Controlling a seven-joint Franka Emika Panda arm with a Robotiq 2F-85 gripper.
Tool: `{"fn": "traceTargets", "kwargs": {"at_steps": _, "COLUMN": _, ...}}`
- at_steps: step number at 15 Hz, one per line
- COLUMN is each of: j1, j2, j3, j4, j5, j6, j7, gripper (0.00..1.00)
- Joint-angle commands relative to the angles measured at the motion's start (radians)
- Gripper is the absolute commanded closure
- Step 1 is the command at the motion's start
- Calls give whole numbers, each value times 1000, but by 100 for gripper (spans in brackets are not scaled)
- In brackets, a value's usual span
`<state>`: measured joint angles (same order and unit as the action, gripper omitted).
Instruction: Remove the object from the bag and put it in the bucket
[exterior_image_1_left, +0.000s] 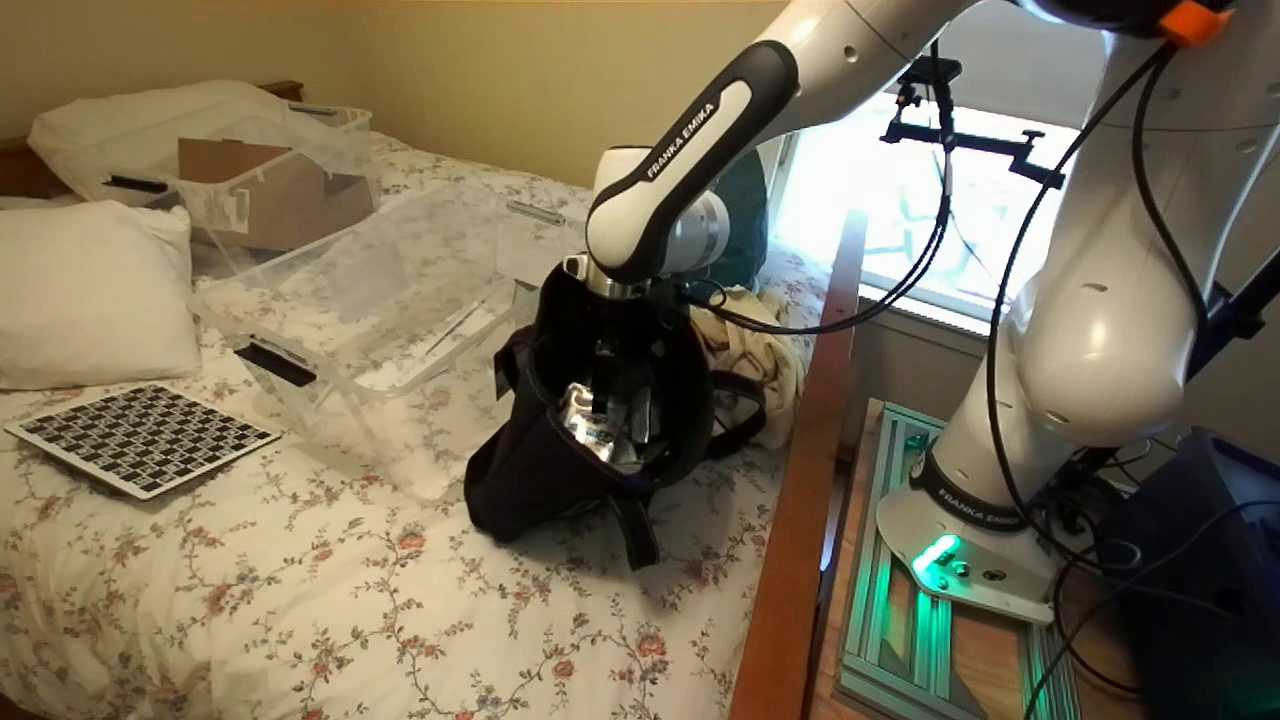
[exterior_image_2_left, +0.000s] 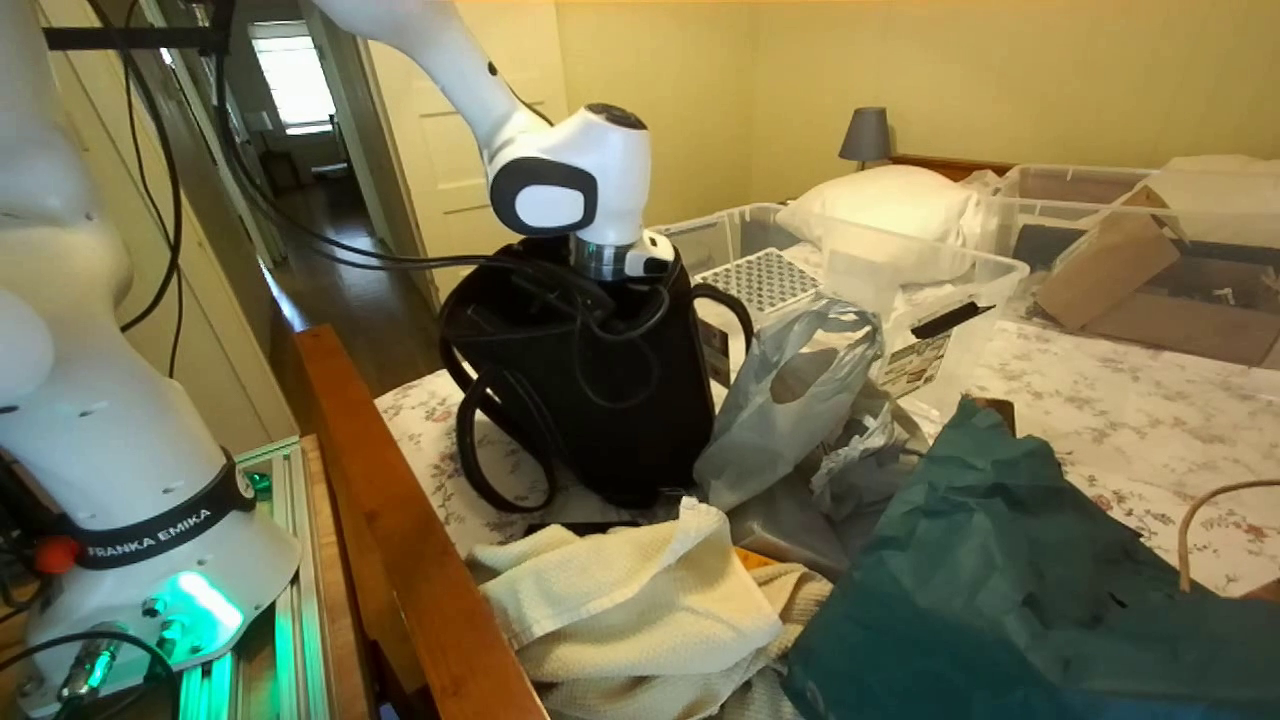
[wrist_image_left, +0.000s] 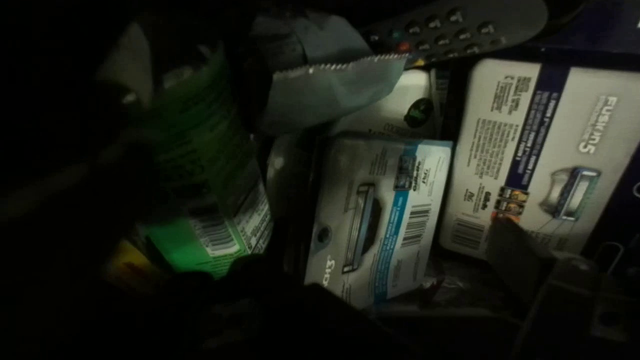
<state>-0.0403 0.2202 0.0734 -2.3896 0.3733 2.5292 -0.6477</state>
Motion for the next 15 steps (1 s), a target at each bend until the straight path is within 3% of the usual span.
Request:
{"fn": "traceTargets", "kwargs": {"at_steps": 1, "j1": -5, "j2": 103, "j3": 16, "j4": 73, "j5": -29, "j6": -4, "j7": 65, "gripper": 0}}
{"fn": "traceTargets", "kwargs": {"at_steps": 6, "j1": -2, "j2": 168, "j3": 12, "j4": 116, "j5": -119, "j6": 11, "j7": 185, "gripper": 0}}
{"fn": "traceTargets", "kwargs": {"at_steps": 11, "j1": -34, "j2": 205, "j3": 54, "j4": 151, "j5": -106, "j6": 5, "j7": 151, "gripper": 0}}
{"fn": "traceTargets", "kwargs": {"at_steps": 12, "j1": -41, "j2": 209, "j3": 64, "j4": 155, "j5": -100, "j6": 3, "j7": 139, "gripper": 3}}
{"fn": "traceTargets", "kwargs": {"at_steps": 13, "j1": -49, "j2": 214, "j3": 76, "j4": 159, "j5": -96, "j6": 0, "j7": 122, "gripper": 19}}
{"fn": "traceTargets", "kwargs": {"at_steps": 14, "j1": -57, "j2": 218, "j3": 86, "j4": 161, "j5": -93, "j6": -1, "j7": 108, "gripper": 28}}
{"fn": "traceTargets", "kwargs": {"at_steps": 15, "j1": -71, "j2": 224, "j3": 102, "j4": 162, "j5": -81, "j6": 0, "j7": 82, "gripper": 30}}
